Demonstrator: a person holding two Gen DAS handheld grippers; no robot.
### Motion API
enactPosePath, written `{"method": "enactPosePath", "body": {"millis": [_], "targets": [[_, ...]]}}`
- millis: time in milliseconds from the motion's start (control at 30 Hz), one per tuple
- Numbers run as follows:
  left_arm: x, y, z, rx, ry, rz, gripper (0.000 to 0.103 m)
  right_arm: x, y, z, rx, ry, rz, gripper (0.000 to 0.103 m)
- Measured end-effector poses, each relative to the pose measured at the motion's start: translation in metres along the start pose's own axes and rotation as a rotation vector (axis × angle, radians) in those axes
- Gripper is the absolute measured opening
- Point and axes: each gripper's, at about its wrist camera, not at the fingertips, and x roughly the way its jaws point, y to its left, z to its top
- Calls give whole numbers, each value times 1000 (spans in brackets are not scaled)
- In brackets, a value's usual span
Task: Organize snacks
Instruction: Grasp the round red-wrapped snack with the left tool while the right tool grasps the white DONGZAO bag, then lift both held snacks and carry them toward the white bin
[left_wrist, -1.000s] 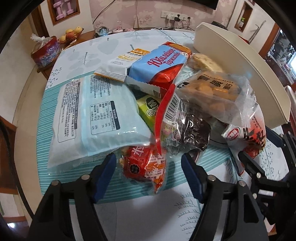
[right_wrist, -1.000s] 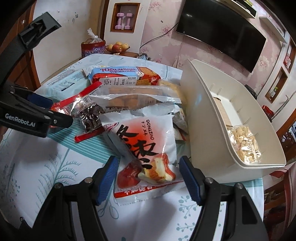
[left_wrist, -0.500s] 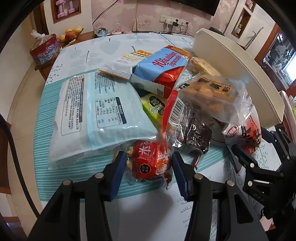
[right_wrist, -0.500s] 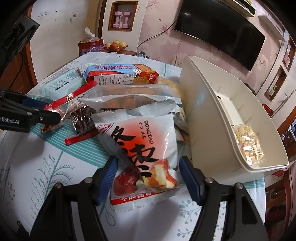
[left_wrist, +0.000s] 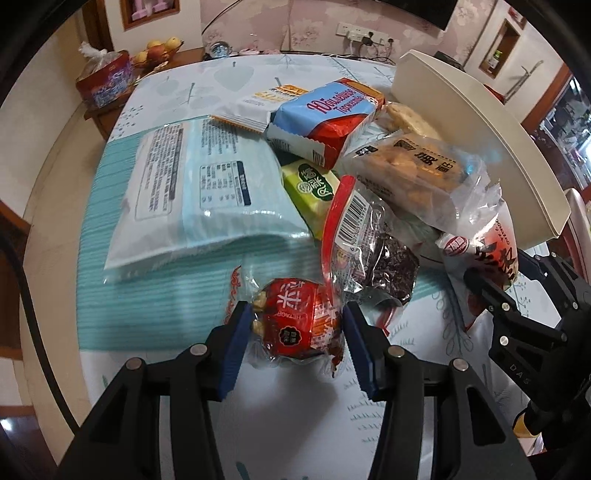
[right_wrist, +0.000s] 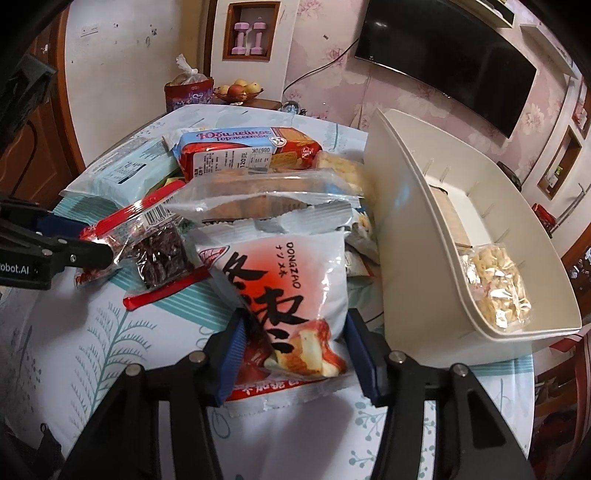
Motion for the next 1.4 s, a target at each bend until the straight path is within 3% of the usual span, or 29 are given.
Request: {"method": "enactPosePath", "body": {"millis": [333, 533, 633, 767, 933, 1133, 1233, 1333, 1400], "targets": [[-30, -12, -13, -125, -23, 44, 49, -20, -5, -1, -84, -20, 108, 52], [-61, -21, -12, -196, -76, 68, 49, -40, -16, 3, -122, -53, 171, 52], [-81, -26, -8, -228, -127, 70, 31, -49, -24, 7, -129, -66, 203, 52], [-105, -34, 3, -278, -197, 37, 27, -61, -36, 13, -142, -87, 237, 52], [-119, -53, 17, -271, -241, 48, 27, -77, -52, 20, -158, -119, 269, 52], [-103, -66, 16, -266, -176, 95, 27, -92, -73, 28, -170, -157, 292, 52], [-90, -67, 11, -270, -147, 113, 38, -97, -82, 29, -167, -171, 287, 52], [-73, -65, 7, -276, -102, 109, 39, -101, -88, 30, -154, -173, 278, 52], [-63, -64, 4, -268, -79, 117, 48, -101, -91, 30, -144, -173, 271, 52]]}}
